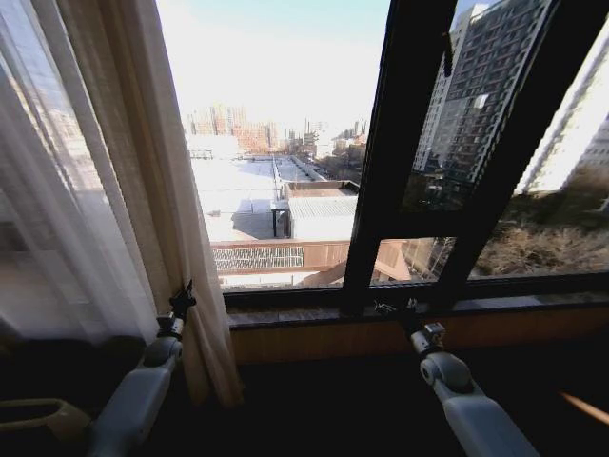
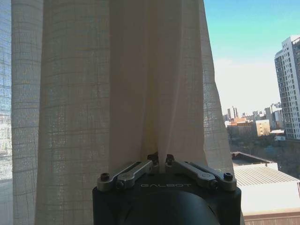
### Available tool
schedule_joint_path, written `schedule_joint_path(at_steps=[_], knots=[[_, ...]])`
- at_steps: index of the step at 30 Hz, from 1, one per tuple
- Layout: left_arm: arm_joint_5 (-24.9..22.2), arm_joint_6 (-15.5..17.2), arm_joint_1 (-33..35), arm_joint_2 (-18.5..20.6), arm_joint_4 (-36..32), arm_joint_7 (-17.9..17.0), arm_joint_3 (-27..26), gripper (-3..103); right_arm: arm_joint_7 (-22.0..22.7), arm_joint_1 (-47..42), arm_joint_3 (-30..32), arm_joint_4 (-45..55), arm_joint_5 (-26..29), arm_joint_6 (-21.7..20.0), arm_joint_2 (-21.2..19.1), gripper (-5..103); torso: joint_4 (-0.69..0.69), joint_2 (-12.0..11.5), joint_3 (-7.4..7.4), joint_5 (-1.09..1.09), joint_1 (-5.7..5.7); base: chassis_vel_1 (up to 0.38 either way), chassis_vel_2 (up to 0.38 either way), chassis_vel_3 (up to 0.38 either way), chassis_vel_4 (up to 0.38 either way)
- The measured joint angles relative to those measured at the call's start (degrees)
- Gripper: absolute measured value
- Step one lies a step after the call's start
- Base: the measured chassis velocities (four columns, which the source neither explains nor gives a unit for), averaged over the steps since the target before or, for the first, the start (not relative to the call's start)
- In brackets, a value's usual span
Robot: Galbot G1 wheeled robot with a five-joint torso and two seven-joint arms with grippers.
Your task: Open the curtains by pulling them apart, changing their state from closed to fully open.
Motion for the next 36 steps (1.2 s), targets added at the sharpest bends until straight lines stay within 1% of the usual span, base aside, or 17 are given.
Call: schedule_joint_path(at_steps=[3, 5, 8, 13, 17, 20, 22, 23, 25, 26, 28, 29, 31, 32, 34, 36], knots=[[0.01, -0.01, 0.3, 0.13, -0.39, -0.04, -0.23, 0, 0.0, 0.0, 0.0, 0.0, 0.0, 0.0, 0.0, 100, 0.01, 0.0, 0.0, 0.0, 0.0, 0.15, 0.155, -0.166, -0.168], [0.04, -0.02, 0.49, 0.22, -0.58, -0.09, -0.38, 0, 0.0, 0.0, 0.0, 0.0, 0.0, 0.0, 0.0, 100, 0.03, 0.0, -0.01, -0.06, 0.01, 0.097, 0.127, -0.109, -0.103], [0.05, -0.03, 0.67, 0.42, -0.72, -0.19, -0.65, 0, 0.0, -0.01, 0.0, 0.01, 0.0, 0.0, 0.01, 100, 0.06, 0.0, -0.01, -0.04, 0.01, 0.079, 0.094, -0.065, -0.064], [0.05, -0.01, 0.73, 1.09, -0.22, -0.86, -1.24, 0, 0.0, 0.0, 0.0, 0.0, 0.0, 0.0, 0.0, 100, -0.01, 0.0, 0.0, 0.01, 0.0, 0.014, 0.01, -0.004, -0.003], [0.05, 0.05, 0.01, 2.24, 1.22, -1.92, -1.93, 0, 0.0, -0.01, 0.0, 0.0, 0.0, 0.0, 0.0, 100, -0.04, 0.0, 0.0, 0.0, 0.0, 0.0, 0.0, 0.0, 0.0], [0.06, -0.14, -1.2, 4.64, 3.8, -3.92, -3.85, 0, 0.0, 0.0, 0.0, 0.0, 0.0, 0.0, 0.0, 100, -0.01, 0.0, 0.0, -0.02, 0.0, 0.0, 0.0, 0.0, 0.0], [0.03, -0.25, -1.38, 5.11, 4.31, -4.38, -4.22, 0, 0.0, 0.0, 0.0, 0.0, 0.0, 0.0, 0.0, 100, 0.01, 0.0, 0.0, -0.03, 0.0, 0.0, 0.0, 0.0, 0.0], [0.0, -0.68, -1.83, 6.61, 5.97, -5.68, -5.36, 0, 0.0, 0.0, 0.0, 0.0, 0.0, 0.0, 0.01, 100, 0.02, 0.0, 0.0, -0.06, 0.0, 0.0, 0.0, 0.0, 0.0], [-0.07, -1.11, -2.15, 8.21, 7.56, -6.54, -6.48, 0, 0.0, 0.0, 0.0, 0.0, 0.0, 0.0, 0.0, 100, 0.03, 0.0, 0.0, -0.04, 0.0, 0.0, 0.0, 0.0, 0.0], [-0.07, -1.11, -2.15, 8.21, 7.56, -6.54, -6.48, 0, 0.0, 0.0, 0.0, 0.0, 0.0, 0.0, 0.0, 100, 0.03, 0.0, 0.0, -0.04, 0.0, 0.0, 0.0, 0.0, 0.0], [-0.21, -1.49, -2.35, 9.72, 8.95, -7.39, -7.5, 0, 0.0, -0.01, 0.0, 0.0, 0.0, 0.0, 0.0, 100, 0.02, 0.0, 0.0, -0.03, 0.0, 0.0, 0.0, 0.0, 0.0], [-0.33, -1.81, -2.36, 11.38, 10.09, -8.48, -8.57, 0, 0.0, 0.0, 0.0, 0.0, 0.0, 0.0, 0.0, 100, 0.01, 0.0, 0.0, -0.03, 0.0, 0.0, 0.0, 0.0, 0.0], [-0.35, -1.89, -2.25, 12.61, 10.56, -9.39, -9.26, 0, 0.0, 0.0, 0.0, 0.0, 0.0, 0.0, 0.0, 100, 0.01, 0.0, 0.0, -0.01, 0.0, 0.0, 0.0, 0.0, 0.0], [-0.35, -1.89, -2.25, 12.61, 10.56, -9.39, -9.26, 0, 0.0, 0.0, 0.0, 0.0, 0.0, 0.0, 0.0, 100, 0.01, 0.0, 0.0, -0.01, 0.0, 0.0, 0.0, 0.0, 0.0], [-0.35, -1.79, -2.2, 13.78, 11.08, -11.01, -9.83, 0, 0.0, 0.0, 0.0, 0.0, 0.0, 0.0, 0.0, 100, 0.02, 0.0, 0.0, -0.02, 0.0, 0.0, 0.0, 0.0, 0.0], [-0.34, -1.66, -2.2, 14.06, 11.25, -11.58, -10.03, 0, 0.0, 0.0, 0.0, 0.0, 0.0, 0.0, 0.0, 100, 0.01, 0.0, 0.0, -0.03, 0.0, 0.0, 0.0, 0.0, 0.0]])
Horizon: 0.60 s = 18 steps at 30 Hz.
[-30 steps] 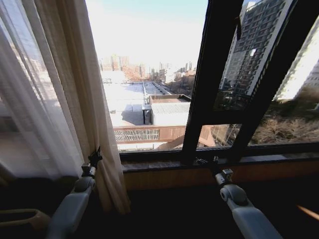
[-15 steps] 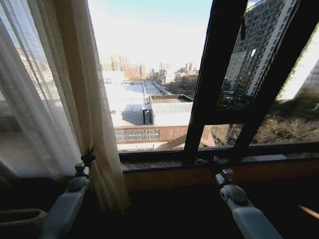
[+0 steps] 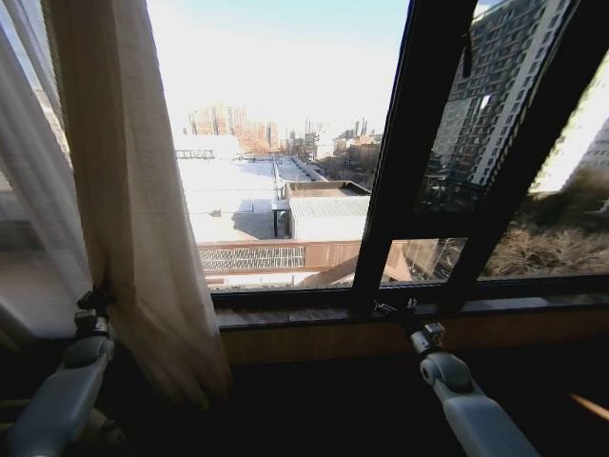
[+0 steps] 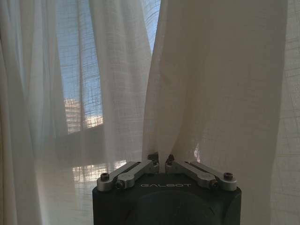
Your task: Open the curtains by pulling them apart, changing their state from closed to fully open.
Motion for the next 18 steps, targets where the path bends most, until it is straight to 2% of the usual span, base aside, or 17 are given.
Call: schedule_joint_path(at_steps=[9, 15, 16, 17, 18], knots=[[-0.51, 0.99, 0.67, 1.97, 1.14, -1.79, -2.49, 0, 0.0, 0.0, 0.0, 0.0, 0.0, 0.0, 0.0, 100, -0.03, 0.0, 0.0, 0.01, 0.0, 0.0, 0.0, 0.0, 0.0], [-0.69, 1.26, 1.62, 0.58, -1.09, -2.29, -2.22, 0, 0.0, 0.0, 0.0, 0.0, 0.0, 0.0, 0.0, 100, 0.01, 0.0, 0.0, 0.01, 0.0, 0.0, 0.0, 0.0, 0.0], [-0.69, 1.38, 2.08, 0.13, -2.02, -2.38, -2.03, -2, 0.0, 0.0, 0.0, 0.0, 0.0, 0.0, 0.0, 100, 0.0, 0.0, 0.0, 0.01, 0.0, 0.0, 0.0, 0.0, 0.0], [-0.7, 1.46, 2.62, -0.31, -3.22, -2.36, -1.85, 3, 0.0, 0.0, 0.0, 0.0, 0.0, 0.0, 0.0, 100, -0.01, -0.01, 0.0, 0.01, 0.0, 0.0, 0.0, 0.0, 0.0], [-0.7, 1.46, 2.62, -0.31, -3.22, -2.36, -1.85, 3, 0.0, 0.0, 0.0, 0.0, 0.0, 0.0, 0.0, 100, -0.01, -0.01, 0.0, 0.01, 0.0, 0.0, 0.0, 0.0, 0.0]])
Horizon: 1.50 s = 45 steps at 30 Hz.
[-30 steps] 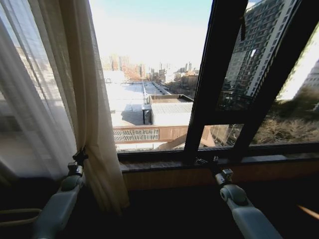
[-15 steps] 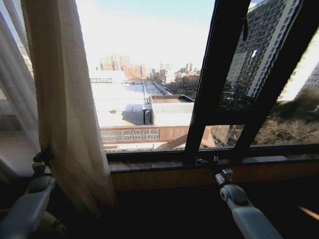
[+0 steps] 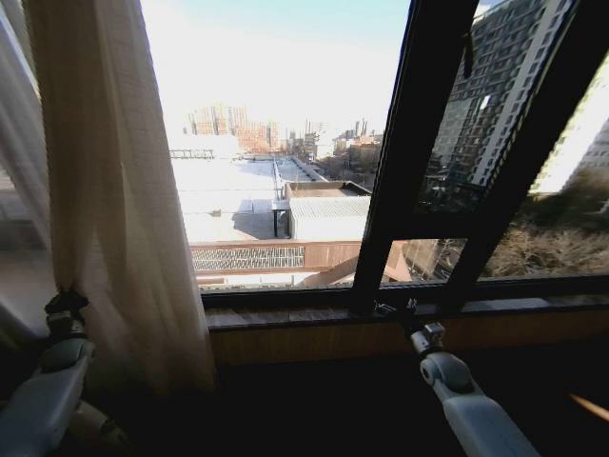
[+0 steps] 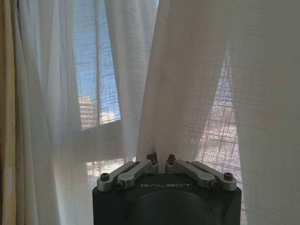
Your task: Open the curtains by pulling them apart, changing their state from closed to fully open.
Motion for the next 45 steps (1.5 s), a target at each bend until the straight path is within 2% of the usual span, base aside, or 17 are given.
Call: schedule_joint_path(at_steps=[2, 3, 5, 6, 10, 12, 15, 18, 19, 20, 22, 24, 25, 28, 32, 38, 45], knots=[[-0.02, 0.29, 0.95, -0.77, -2.17, 0.33, 0.24, 14, 0.0, 0.0, -0.01, 0.0, 0.0, 0.0, 0.0, 100, 0.0, 0.0, 0.0, 0.01, 0.0, 0.0, 0.0, 0.0, 0.0], [-0.19, 0.36, 1.44, -1.17, -3.3, 0.77, 0.36, 14, 0.0, 0.0, 0.0, 0.0, 0.0, 0.0, 0.0, 100, 0.0, 0.0, 0.0, 0.01, 0.0, 0.0, 0.0, 0.0, 0.0], [-0.78, 0.34, 2.82, -1.95, -6.01, 2.31, 0.64, 25, 0.0, 0.0, 0.0, 0.0, 0.0, 0.0, 0.0, 100, 0.0, 0.0, 0.0, 0.01, 0.0, 0.0, 0.0, 0.0, 0.0], [-0.78, 0.34, 2.82, -1.95, -6.01, 2.31, 0.64, 25, 0.0, 0.0, 0.0, 0.0, 0.0, 0.0, 0.0, 100, 0.0, 0.0, 0.0, 0.01, 0.0, 0.0, 0.0, 0.0, 0.0], [-0.08, -2.09, 6.0, -4.01, -11.15, 5.41, 0.7, 47, 0.0, 0.0, 0.0, 0.0, 0.0, 0.0, 0.0, 100, 0.0, 0.0, 0.0, 0.02, 0.0, 0.0, 0.0, 0.0, 0.0], [0.24, -2.49, 6.9, -4.73, -12.55, 5.52, 0.67, 47, 0.0, 0.0, 0.0, 0.0, 0.0, 0.0, 0.0, 100, 0.0, 0.0, 0.0, 0.03, 0.0, 0.0, 0.0, 0.0, 0.0], [1.05, -3.59, 9.78, -7.12, -16.5, 5.56, 0.56, 62, 0.0, 0.0, 0.0, 0.0, 0.0, 0.0, 0.0, 100, 0.0, 0.0, 0.0, 0.01, 0.0, 0.0, 0.0, 0.0, 0.0], [1.51, -3.99, 12.19, -8.76, -19.42, 5.17, 0.41, 68, 0.0, 0.0, 0.0, 0.0, 0.0, 0.0, 0.0, 100, -0.01, 0.0, 0.0, 0.02, 0.0, 0.0, 0.0, 0.0, 0.0], [1.4, -4.01, 14.02, -9.85, -21.58, 4.61, 0.28, 79, 0.0, 0.0, 0.0, 0.0, 0.0, 0.0, 0.0, 100, 0.0, 0.0, 0.0, 0.02, 0.0, 0.0, 0.0, 0.0, 0.0], [0.52, -3.6, 15.92, -10.86, -23.99, 4.28, 0.15, 84, 0.0, 0.0, 0.0, 0.0, 0.0, 0.0, 0.0, 100, 0.0, 0.0, 0.0, 0.02, 0.0, 0.0, 0.0, 0.0, 0.0], [0.16, -3.25, 16.53, -11.17, -24.72, 4.17, 0.09, 84, 0.0, 0.0, -0.01, 0.0, 0.0, 0.0, 0.0, 100, 0.0, 0.0, 0.0, 0.02, 0.0, 0.0, 0.0, 0.0, 0.0], [-2.98, 0.23, 20.6, -13.51, -29.47, 3.44, -0.62, 94, 0.0, 0.0, 0.0, 0.0, 0.0, 0.0, 0.0, 100, 0.0, 0.0, 0.0, 0.01, 0.0, 0.0, 0.0, 0.0, 0.0], [-2.98, 0.23, 20.6, -13.51, -29.47, 3.44, -0.62, 94, 0.0, 0.0, 0.0, 0.0, 0.0, 0.0, 0.0, 100, 0.0, 0.0, 0.0, 0.01, 0.0, 0.0, 0.0, 0.0, 0.0], [-4.71, 3.59, 24.9, -16.16, -33.75, 3.25, -2.15, 100, 0.0, 0.0, 0.0, 0.0, 0.0, 0.0, 0.0, 100, 0.0, 0.0, 0.0, 0.02, 0.0, 0.0, 0.0, 0.0, 0.0], [-4.36, 4.73, 28.82, -17.94, -37.21, 4.15, -3.51, 100, 0.0, 0.0, 0.0, 0.0, 0.0, 0.0, 0.0, 100, 0.01, 0.01, 0.0, 0.02, 0.0, 0.0, 0.0, 0.0, 0.0], [-0.96, 2.96, 32.16, -19.67, -40.68, 6.75, -4.56, 100, 0.0, 0.0, 0.0, 0.0, 0.0, 0.0, 0.0, 100, 0.0, 0.01, 0.0, 0.02, -0.01, 0.0, 0.0, 0.0, 0.0], [0.99, 2.09, 33.72, -21.13, -42.65, 7.32, -4.2, 100, 0.0, 0.0, 0.0, 0.0, 0.0, 0.0, 0.0, 100, 0.0, 0.01, 0.0, 0.0, -0.01, 0.0, 0.0, 0.0, 0.0]])
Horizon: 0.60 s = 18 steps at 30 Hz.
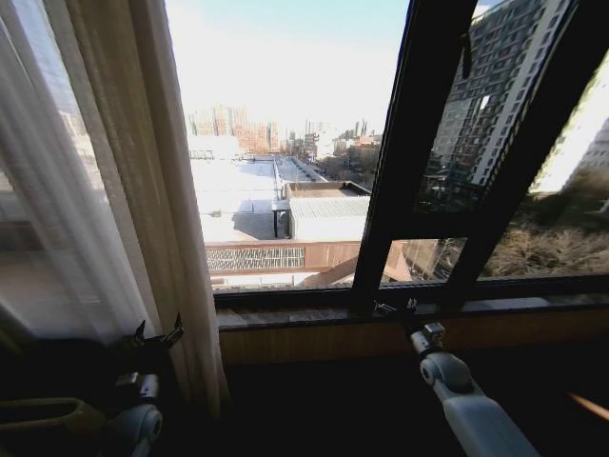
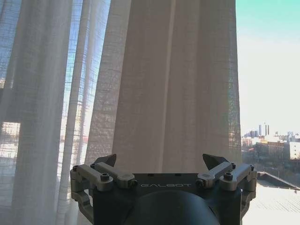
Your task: Open the curtains by pulling them apart, changing their state from closed to fully open.
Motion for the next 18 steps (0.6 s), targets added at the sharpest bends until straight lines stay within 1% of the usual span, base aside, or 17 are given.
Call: schedule_joint_path(at_steps=[18], knots=[[1.05, -0.59, -0.32, 0.01, 0.64, 0.04, 0.59, 100, 0.0, 0.0, 0.0, 0.0, 0.0, 0.0, 0.0, 100, 0.0, 0.0, 0.0, 0.0, 0.0, 0.0, 0.0, 0.0, 0.0]])
